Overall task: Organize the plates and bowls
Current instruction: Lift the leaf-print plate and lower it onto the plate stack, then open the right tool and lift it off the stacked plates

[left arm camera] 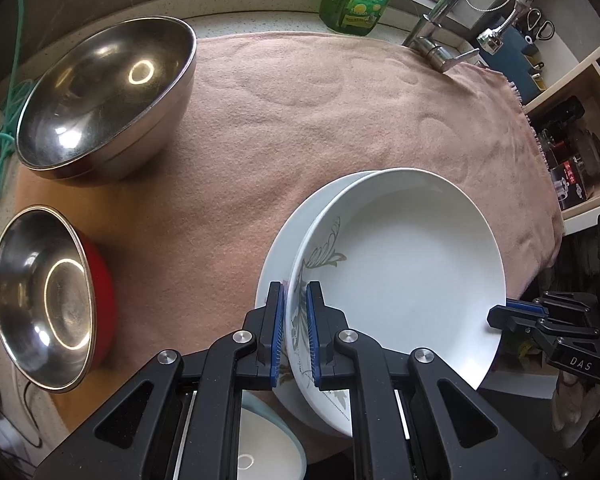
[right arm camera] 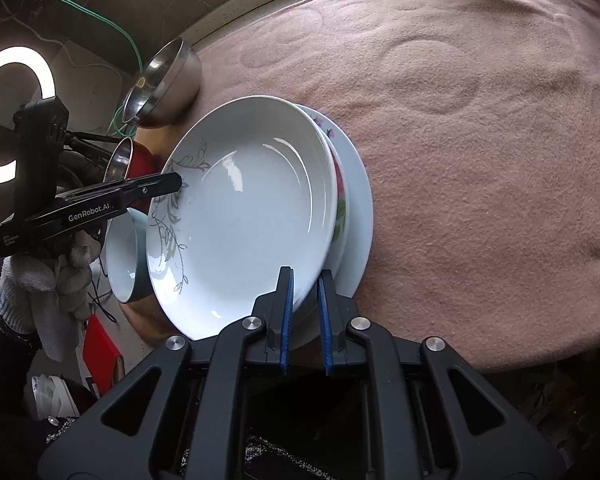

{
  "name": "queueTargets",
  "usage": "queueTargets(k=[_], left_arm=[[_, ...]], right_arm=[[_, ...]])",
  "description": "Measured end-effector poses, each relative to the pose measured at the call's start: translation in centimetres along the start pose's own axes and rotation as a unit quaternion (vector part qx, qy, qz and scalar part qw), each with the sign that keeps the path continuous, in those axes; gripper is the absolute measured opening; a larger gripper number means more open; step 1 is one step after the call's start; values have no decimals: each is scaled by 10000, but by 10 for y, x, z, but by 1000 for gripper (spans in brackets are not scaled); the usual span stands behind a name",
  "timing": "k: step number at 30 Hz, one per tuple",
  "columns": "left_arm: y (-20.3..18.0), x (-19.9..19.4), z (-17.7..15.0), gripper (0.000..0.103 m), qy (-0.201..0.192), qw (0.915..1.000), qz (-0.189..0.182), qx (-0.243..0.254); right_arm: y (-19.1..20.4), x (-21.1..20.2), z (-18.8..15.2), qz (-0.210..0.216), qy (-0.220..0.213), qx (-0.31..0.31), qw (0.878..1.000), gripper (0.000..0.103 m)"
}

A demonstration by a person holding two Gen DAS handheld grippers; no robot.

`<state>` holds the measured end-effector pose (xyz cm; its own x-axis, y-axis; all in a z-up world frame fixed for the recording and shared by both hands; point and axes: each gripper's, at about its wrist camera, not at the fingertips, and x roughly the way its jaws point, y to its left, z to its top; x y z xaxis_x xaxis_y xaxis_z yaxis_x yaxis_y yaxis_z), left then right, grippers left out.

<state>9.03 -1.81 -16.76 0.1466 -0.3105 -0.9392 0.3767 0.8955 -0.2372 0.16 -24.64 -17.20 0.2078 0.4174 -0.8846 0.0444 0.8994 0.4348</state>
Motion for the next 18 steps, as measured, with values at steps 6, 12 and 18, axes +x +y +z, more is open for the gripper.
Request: queueTargets(k=[6, 12, 18], left_arm=[[1, 0, 2, 9, 19, 10000, -17, -40], [1, -3, 3, 9, -7, 10000, 7, -27], [0, -5, 4, 9, -36, 10000, 36, -4]], right_arm=[[4, 2, 1, -34, 77, -102, 9999, 15], [11, 4, -2, -171, 151, -348, 9991, 15], [8, 4, -2, -124, 155, -300, 9994, 15]])
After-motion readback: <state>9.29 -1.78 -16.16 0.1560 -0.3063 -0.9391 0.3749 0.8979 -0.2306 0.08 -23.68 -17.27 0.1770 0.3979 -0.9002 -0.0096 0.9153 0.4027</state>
